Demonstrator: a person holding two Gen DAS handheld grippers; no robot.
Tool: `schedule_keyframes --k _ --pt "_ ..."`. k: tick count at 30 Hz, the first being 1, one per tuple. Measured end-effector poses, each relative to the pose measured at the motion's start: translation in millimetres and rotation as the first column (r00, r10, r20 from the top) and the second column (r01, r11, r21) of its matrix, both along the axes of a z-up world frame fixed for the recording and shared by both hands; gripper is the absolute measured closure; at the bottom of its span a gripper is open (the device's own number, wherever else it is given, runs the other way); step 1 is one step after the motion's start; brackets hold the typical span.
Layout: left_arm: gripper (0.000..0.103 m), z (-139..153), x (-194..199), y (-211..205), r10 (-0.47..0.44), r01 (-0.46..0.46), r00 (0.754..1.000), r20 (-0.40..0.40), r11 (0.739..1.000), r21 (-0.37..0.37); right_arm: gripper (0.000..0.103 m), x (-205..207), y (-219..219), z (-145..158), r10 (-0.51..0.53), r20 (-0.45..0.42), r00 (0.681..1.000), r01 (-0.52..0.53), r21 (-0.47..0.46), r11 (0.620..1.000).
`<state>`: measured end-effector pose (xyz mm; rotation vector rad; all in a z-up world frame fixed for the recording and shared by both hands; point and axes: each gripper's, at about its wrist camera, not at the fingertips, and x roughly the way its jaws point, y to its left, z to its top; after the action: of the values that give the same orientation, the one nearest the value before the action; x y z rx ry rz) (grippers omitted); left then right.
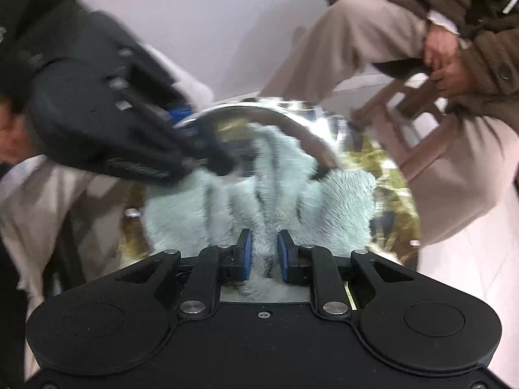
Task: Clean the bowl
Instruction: 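Hold the bowl rim with the left gripper while the right gripper scrubs the bowl wall with the towel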
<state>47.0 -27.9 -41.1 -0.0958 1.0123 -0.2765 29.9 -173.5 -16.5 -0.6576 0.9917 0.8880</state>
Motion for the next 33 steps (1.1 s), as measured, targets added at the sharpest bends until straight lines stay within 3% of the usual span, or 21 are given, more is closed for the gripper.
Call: schedule_keyframes --k 5,10,15,20,24,30,33 --pt "0.088 1 -1 -1 -0.006 0.006 1.000 0.000 1.000 0.007 0.086 18 8 -3 -0.012 0.086 0.996 0.012 0.003 1.000" --pt "0.088 -1 1 -3 -0.006 0.006 1.000 -0.001 1.000 -0.003 0.086 15 -10 1 -0.042 0.050 0.998 0.043 -0.029 0.999" --pt "0.088 -2 1 -5 -0.007 0.007 1.000 0.000 1.000 -0.004 0.084 3 -6 -5 0.015 -0.028 0.999 -0.015 -0.003 1.000" --pt "0.088 -2 -1 -6 -0.005 0.004 1.000 0.003 1.000 0.004 0.086 21 6 -7 -0.010 0.047 0.999 0.010 0.013 1.000" --pt "0.088 -2 -1 -6 -0.004 0.004 1.000 0.003 1.000 -0.001 0.087 22 -9 -4 -0.046 0.038 0.998 0.046 -0.015 0.999" --pt "0.088 -2 1 -3 -0.007 0.007 1.000 0.002 1.000 -0.005 0.084 5 2 -2 0.011 -0.044 0.999 -0.011 -0.010 1.000" --pt "0.088 -1 0 -1 -0.008 0.008 1.000 0.002 1.000 0.001 0.084 16 14 -1 -0.002 0.014 1.000 0.002 0.003 1.000"
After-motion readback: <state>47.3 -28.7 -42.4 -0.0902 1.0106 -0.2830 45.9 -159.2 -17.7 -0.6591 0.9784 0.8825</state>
